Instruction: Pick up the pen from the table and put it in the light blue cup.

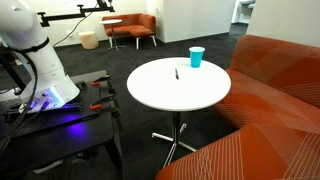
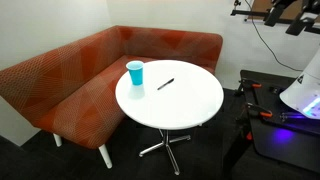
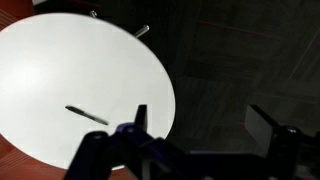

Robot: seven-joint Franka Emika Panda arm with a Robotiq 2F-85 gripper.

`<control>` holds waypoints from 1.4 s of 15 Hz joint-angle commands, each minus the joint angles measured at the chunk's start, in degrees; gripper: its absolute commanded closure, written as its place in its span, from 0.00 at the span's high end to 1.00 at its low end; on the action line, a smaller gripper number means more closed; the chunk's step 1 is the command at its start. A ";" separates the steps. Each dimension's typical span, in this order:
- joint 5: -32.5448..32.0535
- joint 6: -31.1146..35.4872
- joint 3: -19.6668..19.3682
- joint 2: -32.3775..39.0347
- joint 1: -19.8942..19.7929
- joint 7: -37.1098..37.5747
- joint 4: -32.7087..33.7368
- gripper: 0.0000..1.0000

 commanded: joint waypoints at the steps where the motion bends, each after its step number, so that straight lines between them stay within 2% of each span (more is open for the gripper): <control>1: -0.21 -0.11 -0.19 0.08 0.20 0.15 0.12 1.00; 7: -0.54 0.26 0.10 0.18 0.10 0.12 0.14 1.00; 12: -1.52 9.69 3.52 1.31 -3.02 6.49 0.30 1.00; 16: -2.68 20.06 7.40 3.97 -8.28 15.74 0.65 1.00; 19: -4.15 25.41 10.15 6.33 -13.35 23.86 1.57 1.00; 21: -4.47 28.24 10.50 8.64 -16.02 28.94 2.65 1.00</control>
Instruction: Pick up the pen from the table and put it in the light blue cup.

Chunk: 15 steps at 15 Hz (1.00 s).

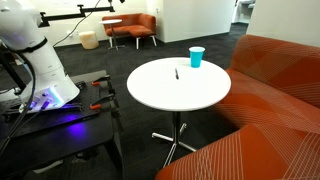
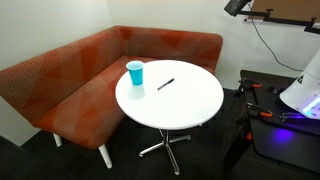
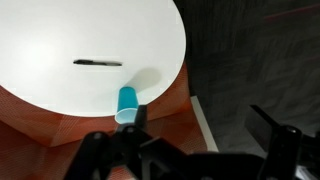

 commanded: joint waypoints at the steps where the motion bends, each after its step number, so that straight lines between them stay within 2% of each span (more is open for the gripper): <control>1: -1.26 4.57 1.15 4.91 -5.07 9.35 3.02 1.00; 8: -3.52 8.51 0.40 11.65 -12.59 26.99 8.26 1.00; 15: -12.53 9.59 -0.12 17.61 -20.30 49.43 11.11 1.00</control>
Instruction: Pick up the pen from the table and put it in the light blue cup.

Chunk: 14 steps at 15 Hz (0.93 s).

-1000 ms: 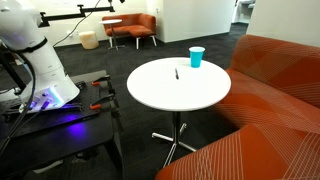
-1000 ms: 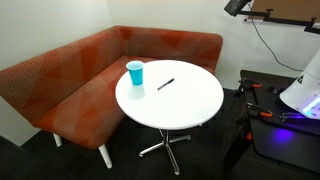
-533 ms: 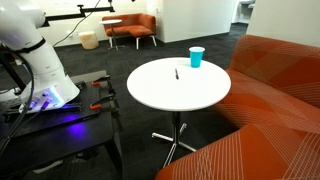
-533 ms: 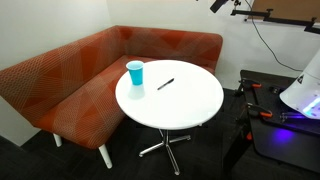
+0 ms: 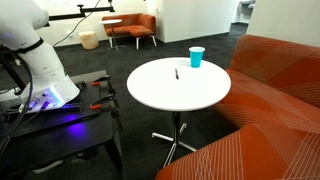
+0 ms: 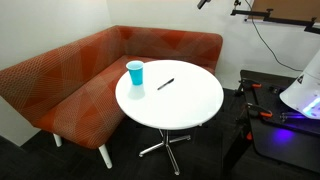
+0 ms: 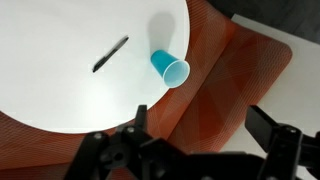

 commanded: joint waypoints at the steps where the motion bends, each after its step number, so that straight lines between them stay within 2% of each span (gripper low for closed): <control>1: -5.79 1.67 -0.40 4.72 -3.79 12.27 1.60 1.00; 4: -10.28 1.52 -1.64 8.17 -5.71 22.64 1.38 1.00; 7: -13.42 2.11 -4.23 12.12 -4.79 29.71 1.51 1.00; 9: -14.12 3.90 -6.92 14.85 -2.75 30.89 1.47 1.00; 10: -14.85 1.33 -8.11 12.03 -1.29 29.48 0.42 1.00; 11: -14.94 2.31 -9.00 13.22 -0.76 29.89 0.42 1.00; 14: -14.88 3.11 -9.91 14.83 -0.09 29.90 0.70 1.00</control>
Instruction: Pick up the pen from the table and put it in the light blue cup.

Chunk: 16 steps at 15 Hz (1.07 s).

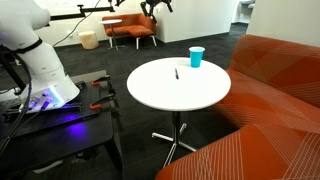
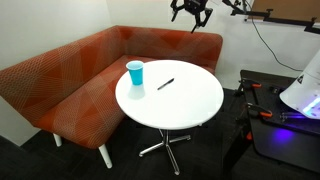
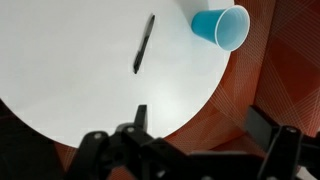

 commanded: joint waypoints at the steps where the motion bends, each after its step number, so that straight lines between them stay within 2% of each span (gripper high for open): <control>1: -1.90 -0.25 -3.79 0.37 3.73 1.25 0.23 1.00; 5: -1.81 -1.17 -5.25 3.50 5.41 2.83 2.11 1.00; 10: -0.87 -3.77 -9.07 10.71 8.94 4.50 5.15 1.00; 16: 2.42 -2.91 -14.52 18.70 14.49 7.40 9.25 1.00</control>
